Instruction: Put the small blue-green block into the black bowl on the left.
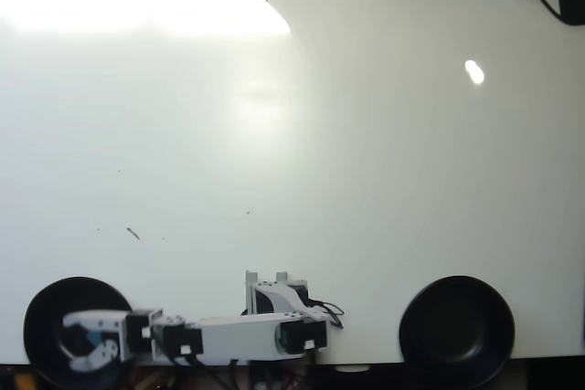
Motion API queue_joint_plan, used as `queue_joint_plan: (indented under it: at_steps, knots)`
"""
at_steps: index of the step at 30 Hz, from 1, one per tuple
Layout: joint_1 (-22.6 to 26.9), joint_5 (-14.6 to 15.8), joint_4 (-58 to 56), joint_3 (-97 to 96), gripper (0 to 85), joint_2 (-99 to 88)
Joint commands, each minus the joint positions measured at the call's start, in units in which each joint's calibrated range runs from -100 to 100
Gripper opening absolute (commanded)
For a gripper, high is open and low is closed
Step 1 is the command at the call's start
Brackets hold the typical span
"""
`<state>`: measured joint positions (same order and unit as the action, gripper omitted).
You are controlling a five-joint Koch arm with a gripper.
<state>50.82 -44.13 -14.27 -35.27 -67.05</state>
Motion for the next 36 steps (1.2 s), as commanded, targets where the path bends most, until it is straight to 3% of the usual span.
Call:
queue_joint_plan:
  at_steps: [1, 7, 11, 20, 31, 36]
  knots:
    - [-2.5, 1.1, 2.6, 1.1, 37.9, -4.4]
    - [-8.6, 5.9, 2.6, -0.7, 38.0, -9.1]
    - [-12.6, 12.6, 2.4, -3.6, 38.2, -13.4]
    - [-25.0, 23.7, -0.7, -9.0, 38.2, -19.7]
    - [-36.7, 28.1, 0.2, -21.7, 38.0, -27.3]
    - [-40.0, 32.5, -0.8, -28.2, 37.9, -30.4]
